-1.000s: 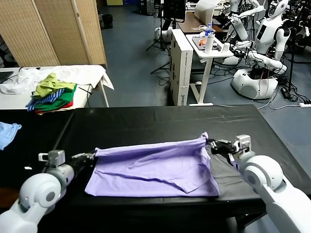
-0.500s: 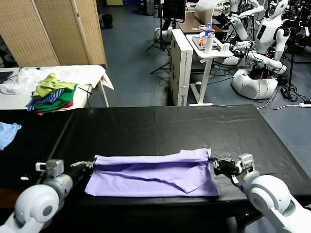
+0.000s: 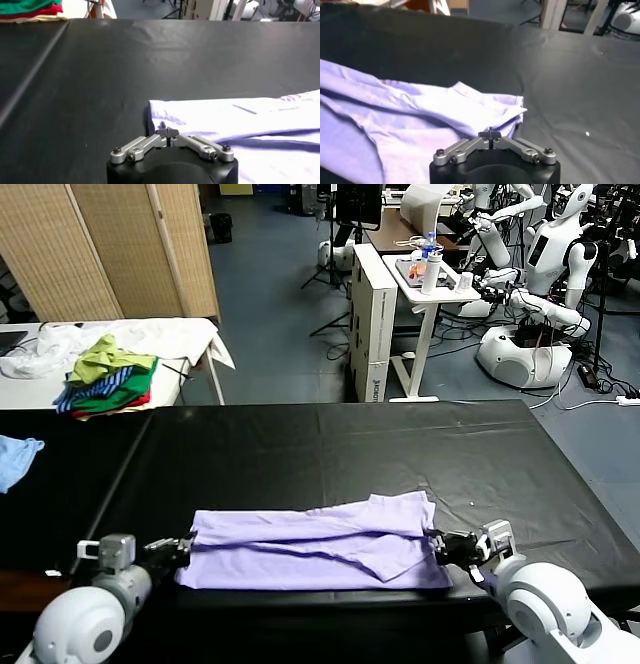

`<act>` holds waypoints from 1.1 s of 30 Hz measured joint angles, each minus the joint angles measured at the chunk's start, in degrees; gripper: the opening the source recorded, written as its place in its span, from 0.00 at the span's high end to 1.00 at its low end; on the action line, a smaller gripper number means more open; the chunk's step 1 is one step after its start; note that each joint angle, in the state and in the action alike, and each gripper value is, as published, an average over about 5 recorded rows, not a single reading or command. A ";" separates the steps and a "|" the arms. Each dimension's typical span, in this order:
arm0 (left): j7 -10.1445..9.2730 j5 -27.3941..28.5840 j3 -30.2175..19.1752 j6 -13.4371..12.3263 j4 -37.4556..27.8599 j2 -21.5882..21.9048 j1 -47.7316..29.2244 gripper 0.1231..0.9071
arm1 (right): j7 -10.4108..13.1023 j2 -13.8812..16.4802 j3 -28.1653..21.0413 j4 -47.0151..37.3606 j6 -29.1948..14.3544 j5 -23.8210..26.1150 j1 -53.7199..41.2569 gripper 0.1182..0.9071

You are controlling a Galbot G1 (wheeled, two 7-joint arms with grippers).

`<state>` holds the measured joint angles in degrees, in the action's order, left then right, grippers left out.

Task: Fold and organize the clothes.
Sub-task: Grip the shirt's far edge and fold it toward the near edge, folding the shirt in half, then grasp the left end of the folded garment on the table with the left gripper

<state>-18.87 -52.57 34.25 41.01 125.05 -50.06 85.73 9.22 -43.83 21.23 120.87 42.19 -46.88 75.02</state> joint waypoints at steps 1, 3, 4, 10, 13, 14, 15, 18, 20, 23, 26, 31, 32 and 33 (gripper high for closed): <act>0.01 0.15 0.00 0.08 0.00 -0.09 0.22 0.97 | -0.02 -0.08 -0.07 -0.05 0.00 0.00 -0.04 0.97; 0.03 0.48 0.00 0.21 -0.01 -0.28 0.62 0.97 | -0.17 -0.18 -0.08 -0.05 0.00 -0.15 0.00 0.97; 0.04 0.63 0.00 0.26 -0.02 -0.37 0.81 0.97 | -0.40 -0.21 0.01 0.06 0.00 -0.28 0.11 0.97; -0.03 1.33 0.00 0.44 -0.15 -0.96 1.43 0.97 | -1.33 0.20 1.58 1.95 0.00 -1.51 1.46 0.97; -0.33 1.54 0.05 0.81 -0.05 -1.30 1.40 0.94 | -1.27 0.41 2.84 3.25 0.00 -2.41 2.17 0.92; -0.46 1.60 0.12 0.95 0.08 -1.37 1.44 0.91 | -1.26 0.39 3.36 3.66 0.00 -2.77 2.32 0.88; -0.60 1.62 0.25 1.06 0.28 -1.41 1.55 0.84 | -1.24 0.31 3.94 4.01 0.00 -3.13 2.43 0.82; -1.16 1.59 0.81 1.18 1.04 -1.41 2.10 0.61 | -1.10 -0.32 5.66 4.35 0.00 -3.76 2.11 0.59; -1.50 1.54 1.30 1.19 1.50 -1.46 2.50 0.44 | -0.74 -1.02 6.31 3.89 0.01 -3.67 1.41 0.42; -1.66 1.48 2.21 1.19 1.89 -1.73 2.71 0.18 | -0.02 -2.55 6.19 2.24 0.00 -2.62 -0.32 0.18; -1.60 2.11 2.83 1.19 1.58 -2.12 2.07 0.04 | 0.52 -4.60 5.07 -0.34 0.01 -1.10 -2.73 0.04; -1.23 2.33 1.95 0.71 -0.58 -2.70 -0.96 0.00 | 1.24 -7.95 2.40 -4.73 0.01 0.37 -6.72 0.00; -1.04 2.30 1.61 0.44 -1.17 -2.86 -1.74 0.00 | 1.42 -8.52 1.90 -5.50 0.01 0.52 -7.45 0.00; -0.82 2.26 1.28 0.14 -1.75 -3.02 -2.48 0.00 | 1.58 -9.05 1.44 -6.24 0.01 0.67 -8.15 0.00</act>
<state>-19.69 -50.31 35.53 41.15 123.30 -53.08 83.25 10.80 -52.88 22.67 114.63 42.19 -46.21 66.87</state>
